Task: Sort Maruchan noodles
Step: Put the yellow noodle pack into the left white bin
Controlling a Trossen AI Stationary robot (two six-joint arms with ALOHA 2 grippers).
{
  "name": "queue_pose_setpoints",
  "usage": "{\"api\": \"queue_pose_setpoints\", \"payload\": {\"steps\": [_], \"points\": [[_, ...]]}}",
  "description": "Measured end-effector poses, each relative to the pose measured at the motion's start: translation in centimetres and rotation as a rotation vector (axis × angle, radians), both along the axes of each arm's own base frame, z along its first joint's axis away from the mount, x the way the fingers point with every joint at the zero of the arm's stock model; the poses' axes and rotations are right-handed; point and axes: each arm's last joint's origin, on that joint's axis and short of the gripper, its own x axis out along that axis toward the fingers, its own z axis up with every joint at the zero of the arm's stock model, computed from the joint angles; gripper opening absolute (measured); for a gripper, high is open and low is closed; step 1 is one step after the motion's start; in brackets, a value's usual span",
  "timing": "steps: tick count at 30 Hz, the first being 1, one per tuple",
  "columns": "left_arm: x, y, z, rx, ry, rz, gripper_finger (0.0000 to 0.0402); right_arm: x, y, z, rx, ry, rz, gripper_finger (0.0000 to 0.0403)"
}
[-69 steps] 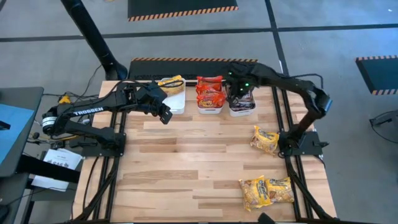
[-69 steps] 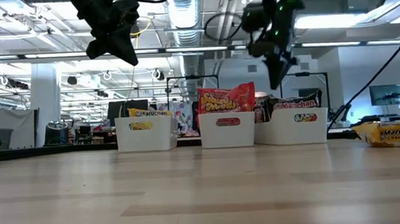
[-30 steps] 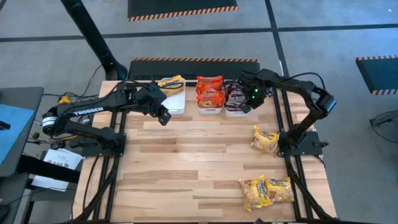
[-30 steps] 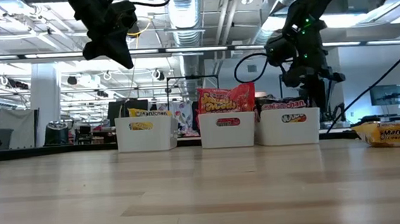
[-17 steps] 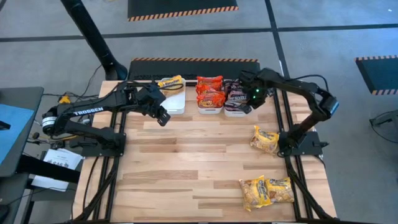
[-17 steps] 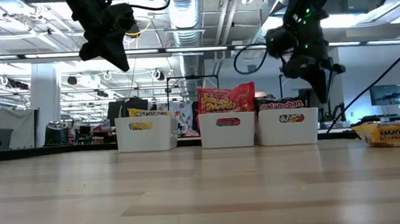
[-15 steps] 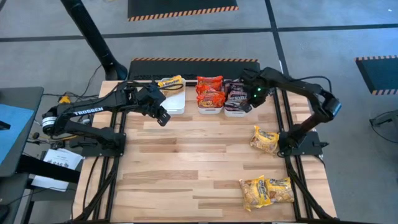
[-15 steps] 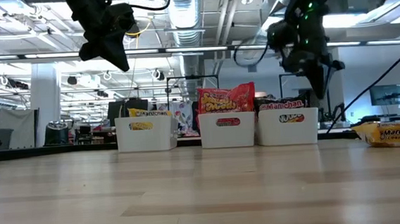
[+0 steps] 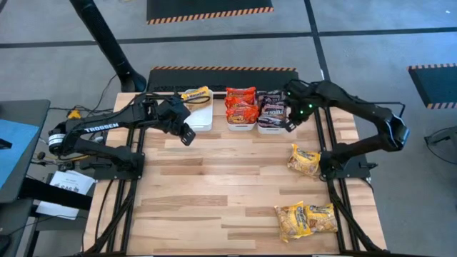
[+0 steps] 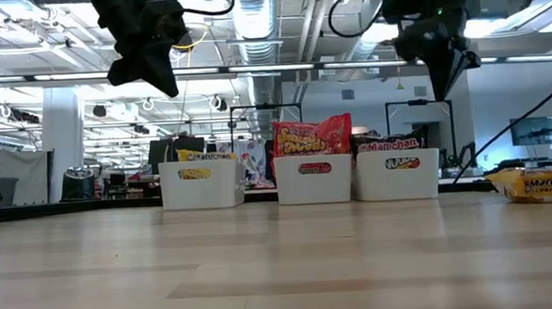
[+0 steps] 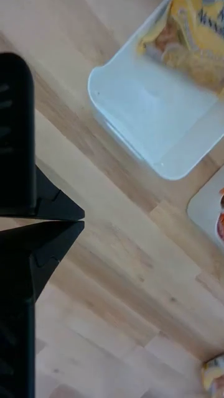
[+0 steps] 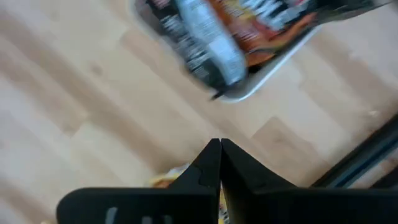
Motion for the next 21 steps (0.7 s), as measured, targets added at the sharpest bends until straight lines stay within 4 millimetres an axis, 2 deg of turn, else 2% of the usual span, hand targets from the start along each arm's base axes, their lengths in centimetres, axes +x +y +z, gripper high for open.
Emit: {"api": "queue_pose_setpoints", "payload": {"steps": [5, 9, 21], "points": [[0.0, -0.1, 0.0, -0.004, 0.001, -0.054, 0.0000, 0.5, 2.6, 0.4, 0.082, -0.011, 0.031, 0.0068], [0.1, -0.3, 0.0, -0.020, -0.004, -0.121, 0.0000, 1.0, 5.1, 0.3, 0.143, 0.049, 0.011, 0.0106], [0.4, -1.7, -0.1, 0.003, 0.022, -0.296, 0.0000, 1.7, 13.8, 0.2, 0.218, 0.174, -0.086, 0.0229]]}}
